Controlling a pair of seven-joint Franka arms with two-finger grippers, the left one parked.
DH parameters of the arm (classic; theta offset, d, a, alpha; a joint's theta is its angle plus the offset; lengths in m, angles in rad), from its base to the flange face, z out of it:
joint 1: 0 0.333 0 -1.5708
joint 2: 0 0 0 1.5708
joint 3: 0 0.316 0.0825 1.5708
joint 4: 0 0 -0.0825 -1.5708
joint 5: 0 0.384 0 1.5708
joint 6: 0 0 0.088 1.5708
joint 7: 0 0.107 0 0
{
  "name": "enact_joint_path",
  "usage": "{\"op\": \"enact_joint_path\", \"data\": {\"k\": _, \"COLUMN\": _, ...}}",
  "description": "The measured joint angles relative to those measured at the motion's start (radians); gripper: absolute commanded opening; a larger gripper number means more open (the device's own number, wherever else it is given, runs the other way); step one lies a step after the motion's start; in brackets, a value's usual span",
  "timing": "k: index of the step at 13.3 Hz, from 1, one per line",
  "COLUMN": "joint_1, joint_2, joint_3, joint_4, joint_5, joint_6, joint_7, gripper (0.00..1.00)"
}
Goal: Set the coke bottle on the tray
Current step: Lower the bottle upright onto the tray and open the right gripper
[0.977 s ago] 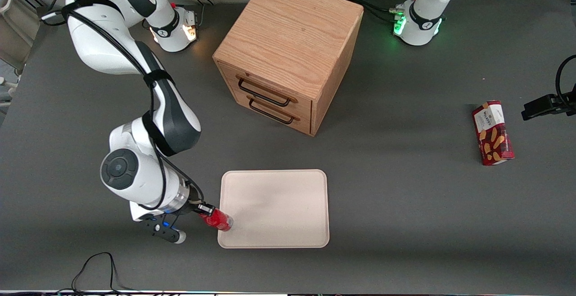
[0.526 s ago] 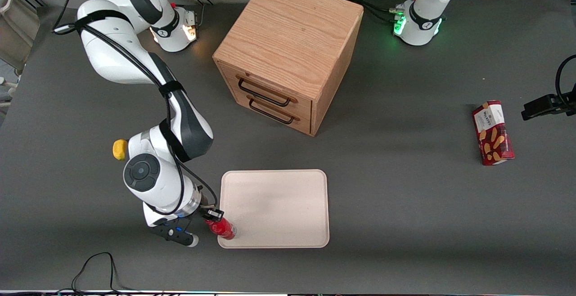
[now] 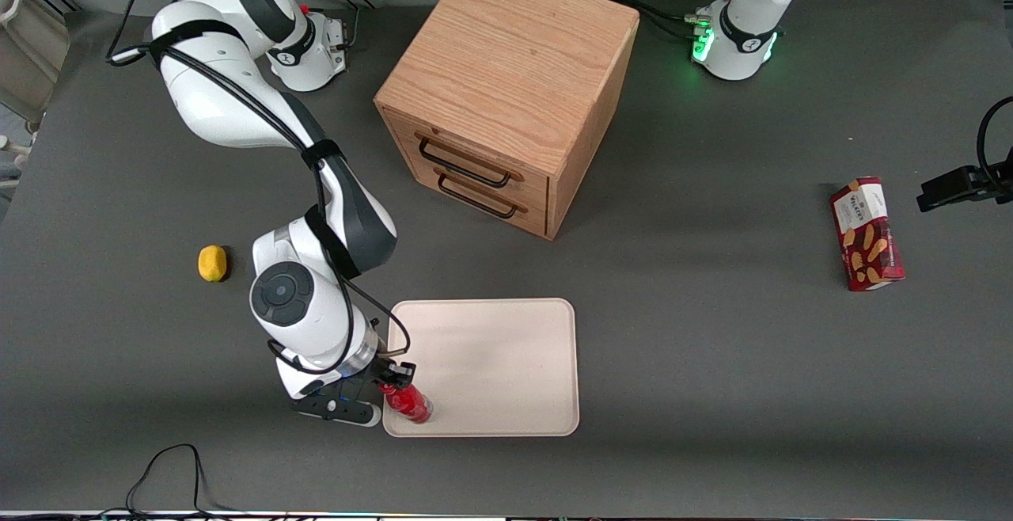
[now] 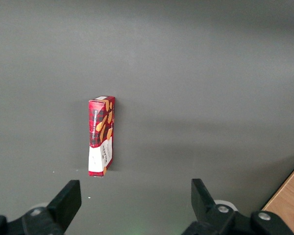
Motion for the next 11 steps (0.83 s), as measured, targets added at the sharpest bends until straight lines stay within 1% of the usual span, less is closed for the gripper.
{"op": "enact_joint_path", "data": {"k": 2, "joint_1": 0.005, "joint_2": 0.008, "joint_3": 0.000, "joint_4": 0.004, "joint_5": -0.015, "joint_6": 0.001, "joint_7": -0.020, "gripper": 0.00}}
{"op": "enact_joint_path", "data": {"k": 5, "joint_1": 0.006, "joint_2": 0.010, "joint_3": 0.000, "joint_4": 0.005, "joint_5": -0.019, "joint_6": 0.002, "joint_7": -0.049, "gripper": 0.00}}
{"op": "enact_joint_path", "data": {"k": 6, "joint_1": 0.006, "joint_2": 0.010, "joint_3": 0.000, "joint_4": 0.005, "joint_5": -0.021, "joint_6": 0.005, "joint_7": -0.053, "gripper": 0.09}}
{"op": "enact_joint_path", "data": {"k": 7, "joint_1": 0.006, "joint_2": 0.011, "joint_3": 0.000, "joint_4": 0.005, "joint_5": -0.026, "joint_6": 0.011, "joint_7": -0.055, "gripper": 0.51}}
{"op": "enact_joint_path", "data": {"k": 8, "joint_1": 0.006, "joint_2": 0.011, "joint_3": 0.000, "joint_4": 0.005, "joint_5": -0.031, "joint_6": 0.016, "joint_7": -0.055, "gripper": 0.98}}
{"op": "enact_joint_path", "data": {"k": 11, "joint_1": 0.006, "joint_2": 0.011, "joint_3": 0.000, "joint_4": 0.011, "joint_5": -0.049, "joint_6": 0.029, "joint_7": -0.055, "gripper": 1.00}}
